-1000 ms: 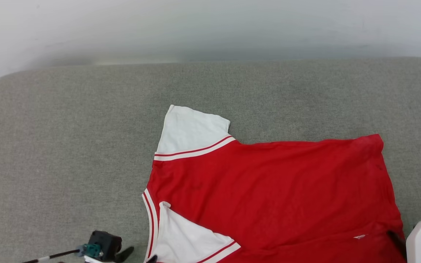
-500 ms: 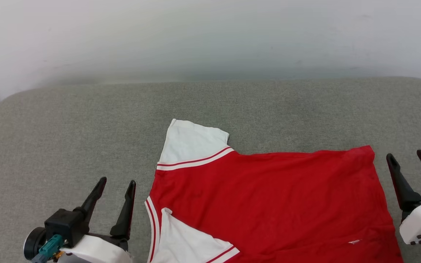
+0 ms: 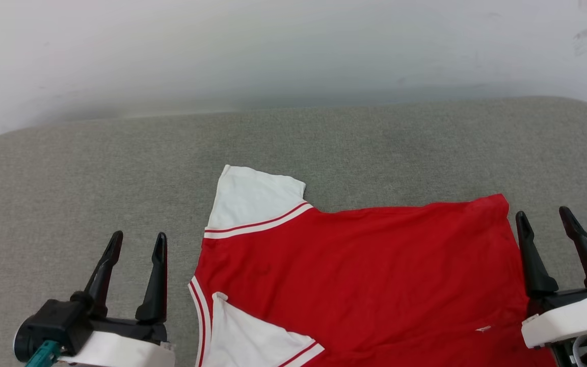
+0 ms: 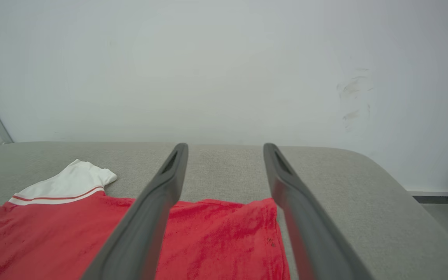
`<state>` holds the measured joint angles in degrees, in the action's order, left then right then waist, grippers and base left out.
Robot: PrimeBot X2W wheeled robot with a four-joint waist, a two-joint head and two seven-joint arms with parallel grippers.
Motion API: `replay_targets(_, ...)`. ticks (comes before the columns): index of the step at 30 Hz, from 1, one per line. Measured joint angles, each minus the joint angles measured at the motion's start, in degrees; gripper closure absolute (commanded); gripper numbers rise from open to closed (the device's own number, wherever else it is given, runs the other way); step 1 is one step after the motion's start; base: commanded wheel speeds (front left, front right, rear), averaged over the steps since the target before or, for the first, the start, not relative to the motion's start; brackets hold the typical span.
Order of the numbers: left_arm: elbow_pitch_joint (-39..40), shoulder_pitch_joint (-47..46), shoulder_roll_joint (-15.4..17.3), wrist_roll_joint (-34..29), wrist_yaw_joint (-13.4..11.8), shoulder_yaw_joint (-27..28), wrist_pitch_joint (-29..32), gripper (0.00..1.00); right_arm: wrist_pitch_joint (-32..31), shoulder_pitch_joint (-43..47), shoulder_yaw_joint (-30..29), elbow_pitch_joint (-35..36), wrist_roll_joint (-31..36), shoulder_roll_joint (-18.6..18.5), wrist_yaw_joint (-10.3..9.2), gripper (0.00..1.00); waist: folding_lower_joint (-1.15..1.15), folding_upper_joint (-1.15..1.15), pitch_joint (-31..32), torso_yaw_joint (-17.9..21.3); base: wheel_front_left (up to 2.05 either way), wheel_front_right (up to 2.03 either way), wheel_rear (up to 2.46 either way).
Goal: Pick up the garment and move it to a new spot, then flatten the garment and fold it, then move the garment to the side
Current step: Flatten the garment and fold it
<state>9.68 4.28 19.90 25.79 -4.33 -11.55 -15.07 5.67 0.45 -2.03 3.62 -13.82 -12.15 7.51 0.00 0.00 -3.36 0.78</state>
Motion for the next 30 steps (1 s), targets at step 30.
replay_targets(30, -18.92, -45.46, 22.70, 21.76, 11.33, -1.89, 64.19, 0.00, 7.91, -10.65, 3.31, 0.09, 0.22, 5.41, 0.00, 0.00, 0.01, 0.00, -23.14, 14.82, 0.00, 0.00, 0.00)
